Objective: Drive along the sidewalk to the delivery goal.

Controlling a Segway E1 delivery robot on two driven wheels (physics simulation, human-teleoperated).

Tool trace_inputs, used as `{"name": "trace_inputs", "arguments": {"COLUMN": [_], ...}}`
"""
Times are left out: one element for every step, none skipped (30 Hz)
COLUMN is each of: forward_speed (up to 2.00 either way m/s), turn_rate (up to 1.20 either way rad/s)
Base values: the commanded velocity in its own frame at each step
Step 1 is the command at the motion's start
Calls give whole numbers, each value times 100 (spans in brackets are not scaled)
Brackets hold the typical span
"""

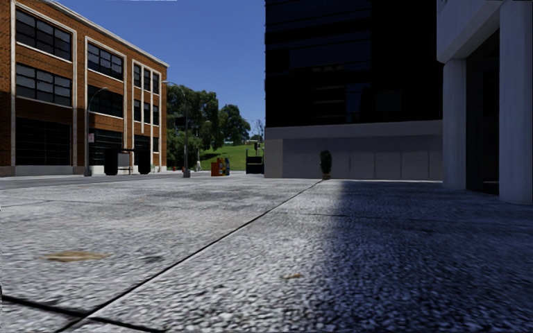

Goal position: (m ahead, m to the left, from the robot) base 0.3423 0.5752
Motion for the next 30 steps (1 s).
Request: {"name": "trace_inputs", "arguments": {"forward_speed": [169,164,164,158,147,133,133,112,37,0,0,0,0,0,0,0,0,0,0,0,0,0,0,0,0,0,0,0,0,0], "turn_rate": [42,43,43,43,43,21,21,3,0,0,0,0,0,0,0,0,0,0,0,0,0,0,0,0,0,0,0,0,0,0]}}
